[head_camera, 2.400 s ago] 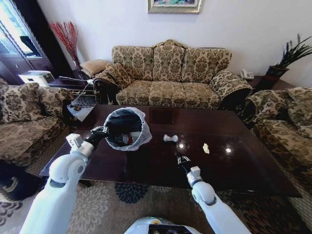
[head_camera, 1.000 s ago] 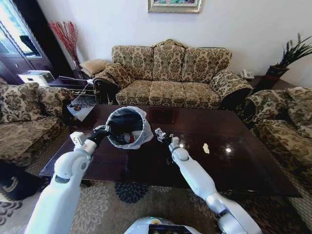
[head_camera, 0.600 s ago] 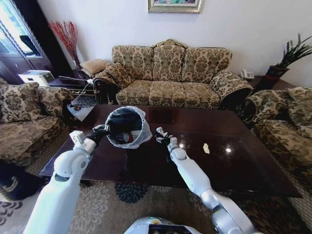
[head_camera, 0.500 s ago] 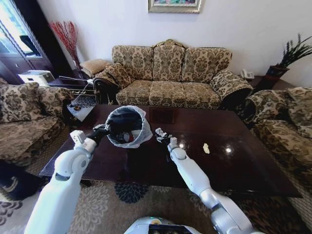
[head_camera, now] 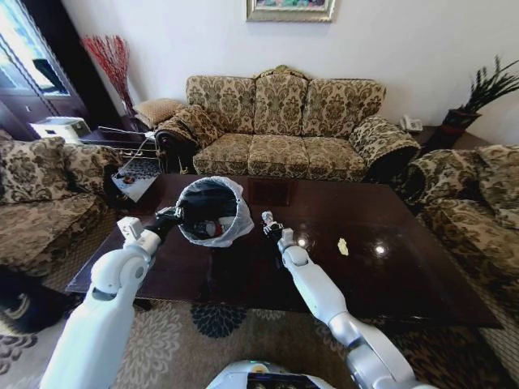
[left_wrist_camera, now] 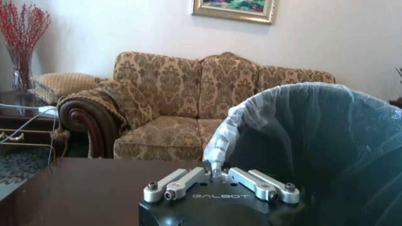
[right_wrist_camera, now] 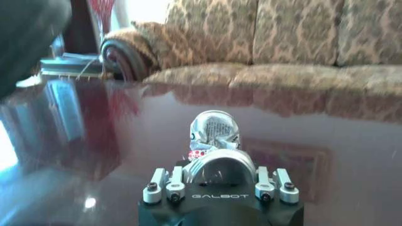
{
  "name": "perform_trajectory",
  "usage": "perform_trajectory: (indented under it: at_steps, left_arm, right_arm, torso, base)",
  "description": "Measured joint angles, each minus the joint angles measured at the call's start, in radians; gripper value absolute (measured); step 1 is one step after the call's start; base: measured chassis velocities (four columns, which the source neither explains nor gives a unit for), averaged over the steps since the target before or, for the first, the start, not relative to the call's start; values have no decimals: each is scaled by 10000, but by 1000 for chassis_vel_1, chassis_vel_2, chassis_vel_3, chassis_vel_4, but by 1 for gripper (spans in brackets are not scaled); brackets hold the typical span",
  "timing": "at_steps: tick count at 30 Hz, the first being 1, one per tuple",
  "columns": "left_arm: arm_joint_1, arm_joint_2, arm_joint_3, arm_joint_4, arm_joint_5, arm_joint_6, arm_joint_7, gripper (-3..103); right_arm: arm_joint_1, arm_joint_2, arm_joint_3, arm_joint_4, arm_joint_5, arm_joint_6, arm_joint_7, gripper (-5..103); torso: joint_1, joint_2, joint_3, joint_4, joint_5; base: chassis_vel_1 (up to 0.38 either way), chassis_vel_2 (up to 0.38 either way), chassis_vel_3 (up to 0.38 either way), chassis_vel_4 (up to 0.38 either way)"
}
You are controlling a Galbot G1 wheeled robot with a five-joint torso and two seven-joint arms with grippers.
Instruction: Move to the front of the table and place the trash on the table into the trash bin.
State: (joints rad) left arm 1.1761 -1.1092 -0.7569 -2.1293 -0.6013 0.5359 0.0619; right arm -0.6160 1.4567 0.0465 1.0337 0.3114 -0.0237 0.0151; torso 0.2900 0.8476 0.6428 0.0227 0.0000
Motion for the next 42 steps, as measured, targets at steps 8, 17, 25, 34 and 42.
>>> perform_trajectory:
  at_steps: [8, 17, 25, 34, 42]
  left_arm:
    - [72, 0, 9, -42, 12, -12, 18, 0]
    - [184, 314, 75, -37, -33, 61, 9, 0]
    - [192, 536, 122, -21, -45, 128, -74, 0]
    - [32, 483, 213, 31, -49, 221, -187, 0]
    - [36, 369, 223, 3, -36, 224, -191, 0]
  right_arm:
    - [-58, -1005, 133, 3346, -148, -34, 573, 47]
    - [1325, -2403, -1726, 7490, 2062, -1787, 930, 47]
    - [1701, -3014, -3474, 9550, 2748, -2528, 1353, 47]
    - [1987, -3228, -4925, 9438, 3049, -3140, 1324, 52]
    - [2531, -3033, -4950, 8926, 3068, -2853, 1045, 85]
  torso:
    - [-1, 0, -1, -4, 0]
    - [-2, 0, -1, 0, 0]
    - [-1, 1, -2, -2, 0]
    - [-1, 1, 0, -3, -1]
    - [0, 1, 0, -2, -1]
  base:
    - [0, 0, 0, 0]
    - [0, 0, 0, 0]
    - [0, 0, 0, 0]
    - [0, 0, 0, 0]
    - [0, 0, 0, 0]
